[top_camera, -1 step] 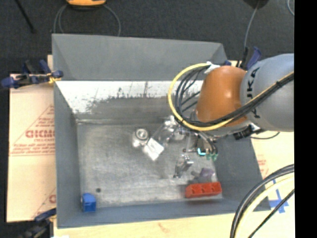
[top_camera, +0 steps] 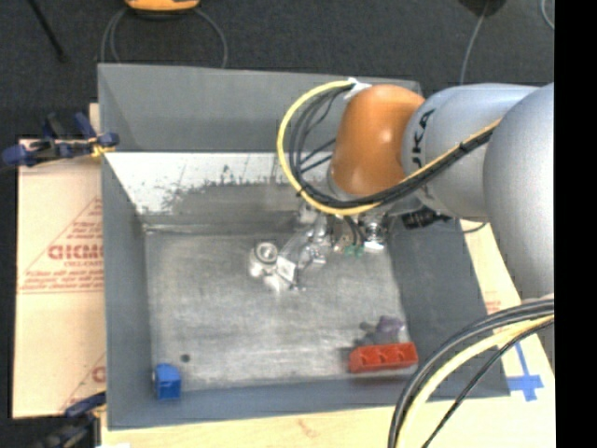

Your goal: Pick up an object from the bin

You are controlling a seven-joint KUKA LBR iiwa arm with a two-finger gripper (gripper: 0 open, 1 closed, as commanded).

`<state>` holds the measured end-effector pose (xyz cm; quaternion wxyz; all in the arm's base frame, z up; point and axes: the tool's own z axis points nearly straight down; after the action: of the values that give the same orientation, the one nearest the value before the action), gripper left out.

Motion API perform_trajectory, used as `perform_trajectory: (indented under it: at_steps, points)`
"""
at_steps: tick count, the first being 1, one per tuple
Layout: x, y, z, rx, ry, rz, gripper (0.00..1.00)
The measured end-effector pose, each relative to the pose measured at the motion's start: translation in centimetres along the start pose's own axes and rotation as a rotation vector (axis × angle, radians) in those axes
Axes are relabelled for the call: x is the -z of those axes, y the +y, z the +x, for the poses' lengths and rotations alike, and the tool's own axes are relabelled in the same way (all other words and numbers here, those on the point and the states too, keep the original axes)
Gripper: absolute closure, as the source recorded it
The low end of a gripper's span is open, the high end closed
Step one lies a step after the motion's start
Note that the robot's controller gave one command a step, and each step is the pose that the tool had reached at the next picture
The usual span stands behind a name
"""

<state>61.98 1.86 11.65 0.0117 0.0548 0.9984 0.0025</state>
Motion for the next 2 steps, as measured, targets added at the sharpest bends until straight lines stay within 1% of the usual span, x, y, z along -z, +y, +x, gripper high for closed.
perform_trajectory:
  at_steps: [1,2]
  points:
    - [-2.4,4.3,2.3,0.303,0.004,0.005,0.0]
    - [-3.5,5.3,0.1,0.121,-0.009,0.002,0.0]
